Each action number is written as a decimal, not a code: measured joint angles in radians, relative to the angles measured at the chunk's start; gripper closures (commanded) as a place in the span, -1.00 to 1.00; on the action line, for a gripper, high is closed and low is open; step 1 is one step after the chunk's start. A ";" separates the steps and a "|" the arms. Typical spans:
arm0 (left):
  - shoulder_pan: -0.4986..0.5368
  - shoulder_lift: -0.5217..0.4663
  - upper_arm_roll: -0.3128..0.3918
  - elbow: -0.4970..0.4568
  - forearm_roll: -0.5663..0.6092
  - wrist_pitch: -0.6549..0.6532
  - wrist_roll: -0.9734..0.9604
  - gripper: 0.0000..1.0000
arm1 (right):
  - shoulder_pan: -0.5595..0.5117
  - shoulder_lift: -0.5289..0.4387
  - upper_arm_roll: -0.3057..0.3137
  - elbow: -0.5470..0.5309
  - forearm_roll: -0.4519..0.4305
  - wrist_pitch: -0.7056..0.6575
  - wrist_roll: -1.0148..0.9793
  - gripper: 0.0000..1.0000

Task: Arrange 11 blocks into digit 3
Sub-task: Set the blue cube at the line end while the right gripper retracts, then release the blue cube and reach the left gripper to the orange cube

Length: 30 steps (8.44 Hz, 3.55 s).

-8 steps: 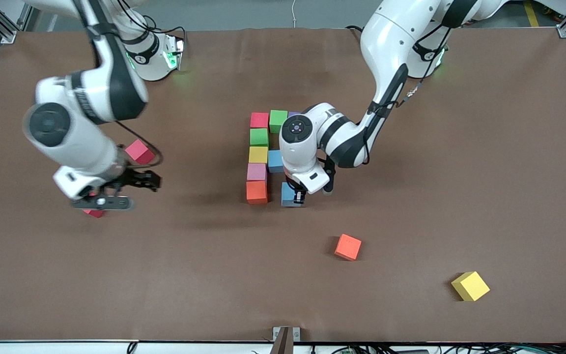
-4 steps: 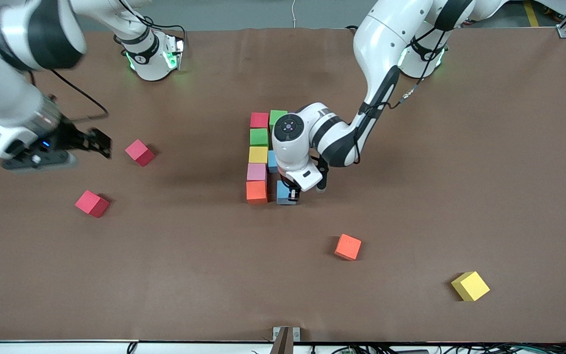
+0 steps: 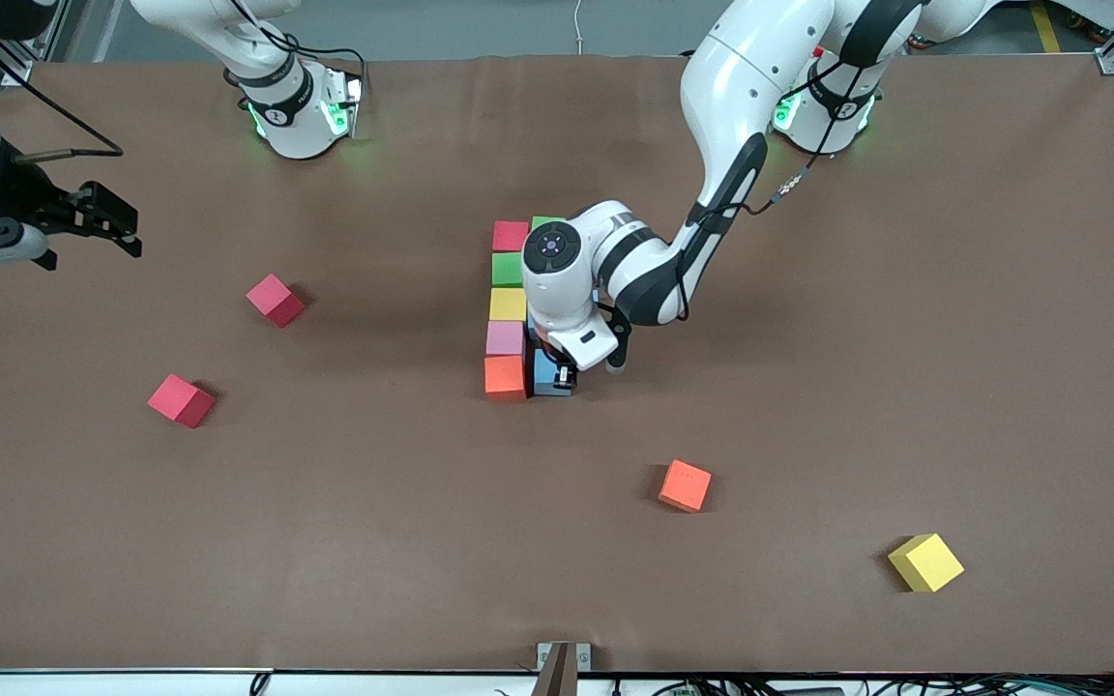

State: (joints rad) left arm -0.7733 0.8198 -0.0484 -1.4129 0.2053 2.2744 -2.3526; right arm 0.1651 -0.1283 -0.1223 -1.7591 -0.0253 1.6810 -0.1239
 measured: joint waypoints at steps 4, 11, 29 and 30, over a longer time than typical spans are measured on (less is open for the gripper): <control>0.000 0.004 0.001 0.003 0.000 0.030 0.000 0.26 | -0.022 0.006 0.002 0.023 0.000 -0.031 0.000 -0.99; 0.000 0.024 0.004 0.010 0.000 0.060 0.000 0.04 | -0.258 0.010 0.186 0.105 0.049 -0.095 -0.017 -0.99; 0.302 -0.073 0.012 0.051 0.000 0.016 0.523 -0.99 | -0.253 0.191 0.190 0.318 0.023 -0.142 0.070 -0.99; 0.330 -0.071 0.011 0.047 0.000 0.016 0.571 -0.99 | -0.253 0.191 0.190 0.331 0.023 -0.142 0.070 -0.99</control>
State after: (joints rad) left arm -0.4431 0.7488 -0.0369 -1.3656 0.2053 2.2907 -1.7821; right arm -0.0874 0.0625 0.0681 -1.4282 -0.0026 1.5389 -0.0538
